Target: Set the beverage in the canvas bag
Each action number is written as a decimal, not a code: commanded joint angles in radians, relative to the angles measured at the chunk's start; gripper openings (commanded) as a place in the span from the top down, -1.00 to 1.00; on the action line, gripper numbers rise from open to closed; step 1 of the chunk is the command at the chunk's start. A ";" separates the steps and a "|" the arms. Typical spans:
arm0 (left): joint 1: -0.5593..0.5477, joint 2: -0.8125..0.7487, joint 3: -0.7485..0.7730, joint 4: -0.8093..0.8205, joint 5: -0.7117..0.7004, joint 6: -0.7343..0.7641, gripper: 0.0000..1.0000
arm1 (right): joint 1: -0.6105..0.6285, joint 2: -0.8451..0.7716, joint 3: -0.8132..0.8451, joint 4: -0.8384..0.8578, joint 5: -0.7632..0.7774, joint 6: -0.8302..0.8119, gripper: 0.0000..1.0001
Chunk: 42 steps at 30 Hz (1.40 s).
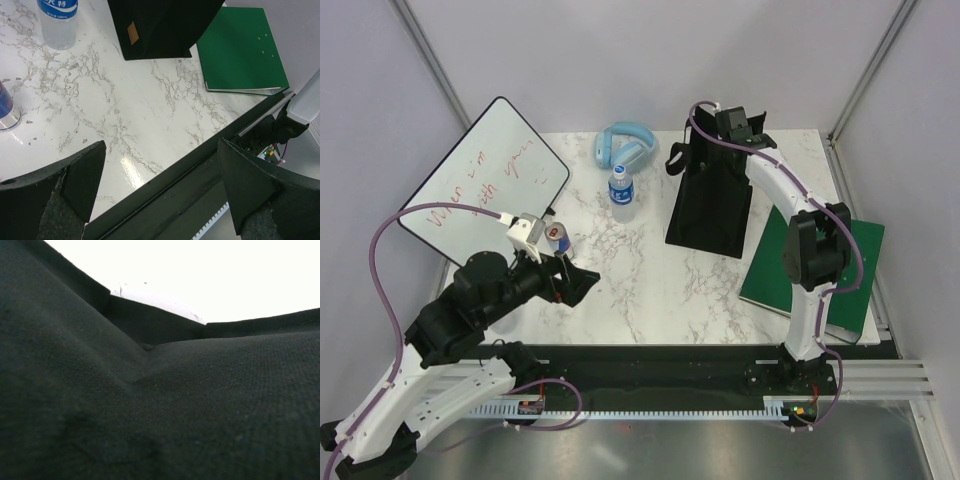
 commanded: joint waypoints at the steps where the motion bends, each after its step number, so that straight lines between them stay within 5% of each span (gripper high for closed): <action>1: 0.002 0.007 0.012 -0.003 -0.016 0.017 -1.00 | -0.016 0.011 -0.020 0.078 -0.030 0.033 1.00; 8: 0.004 0.015 0.011 -0.001 -0.014 0.015 -1.00 | -0.014 0.017 -0.051 0.100 -0.049 0.038 0.93; 16: 0.002 0.001 0.012 -0.006 -0.011 0.012 -1.00 | -0.014 -0.002 -0.057 0.110 -0.073 0.039 0.29; 42: 0.002 0.005 0.017 -0.009 -0.017 0.014 -1.00 | -0.016 -0.243 0.121 -0.095 -0.151 0.023 -0.47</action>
